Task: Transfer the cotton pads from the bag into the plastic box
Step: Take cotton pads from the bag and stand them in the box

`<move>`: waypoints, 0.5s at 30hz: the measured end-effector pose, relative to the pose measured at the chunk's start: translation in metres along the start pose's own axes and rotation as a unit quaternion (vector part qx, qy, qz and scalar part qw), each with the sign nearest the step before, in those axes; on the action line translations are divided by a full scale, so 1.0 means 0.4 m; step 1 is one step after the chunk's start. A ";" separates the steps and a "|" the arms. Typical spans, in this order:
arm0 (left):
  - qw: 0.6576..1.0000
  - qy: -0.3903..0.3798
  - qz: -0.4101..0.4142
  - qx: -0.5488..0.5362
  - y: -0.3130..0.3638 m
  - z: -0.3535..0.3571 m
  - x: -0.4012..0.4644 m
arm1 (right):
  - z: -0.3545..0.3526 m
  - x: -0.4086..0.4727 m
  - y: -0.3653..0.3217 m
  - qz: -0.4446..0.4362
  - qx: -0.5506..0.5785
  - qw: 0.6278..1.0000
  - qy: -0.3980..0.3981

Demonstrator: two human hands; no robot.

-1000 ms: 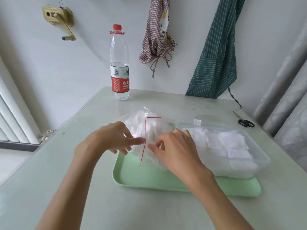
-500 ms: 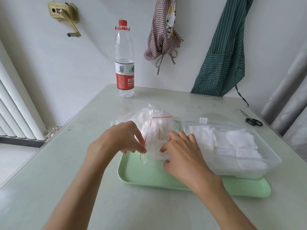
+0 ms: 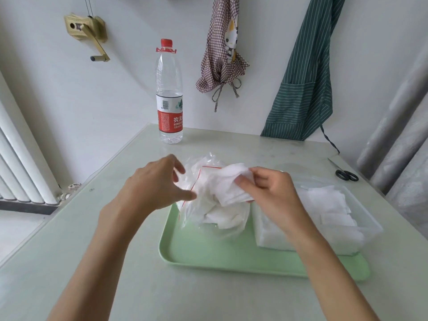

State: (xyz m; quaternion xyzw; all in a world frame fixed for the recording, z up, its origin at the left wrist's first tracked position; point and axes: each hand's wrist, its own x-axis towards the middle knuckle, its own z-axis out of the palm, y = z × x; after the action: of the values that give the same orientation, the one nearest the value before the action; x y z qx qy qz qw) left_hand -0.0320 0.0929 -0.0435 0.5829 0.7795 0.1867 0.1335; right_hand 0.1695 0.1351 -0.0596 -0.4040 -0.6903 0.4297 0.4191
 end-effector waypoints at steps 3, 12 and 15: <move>0.971 -0.010 0.066 -0.231 0.037 -0.018 -0.014 | -0.032 -0.005 -0.022 0.115 0.178 0.975 -0.067; 0.924 -0.125 0.111 -0.344 0.077 0.017 -0.019 | -0.028 -0.003 -0.017 0.094 0.140 0.986 0.004; 0.933 -0.084 0.143 -0.319 0.081 0.029 -0.013 | -0.022 -0.004 -0.012 0.055 0.049 0.997 0.037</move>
State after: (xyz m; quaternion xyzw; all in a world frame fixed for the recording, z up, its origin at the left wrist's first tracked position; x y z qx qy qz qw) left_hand 0.0021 0.0976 -0.0395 0.6285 0.5728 0.3934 0.3494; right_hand 0.1773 0.1345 -0.0530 -0.4356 -0.6291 0.4706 0.4393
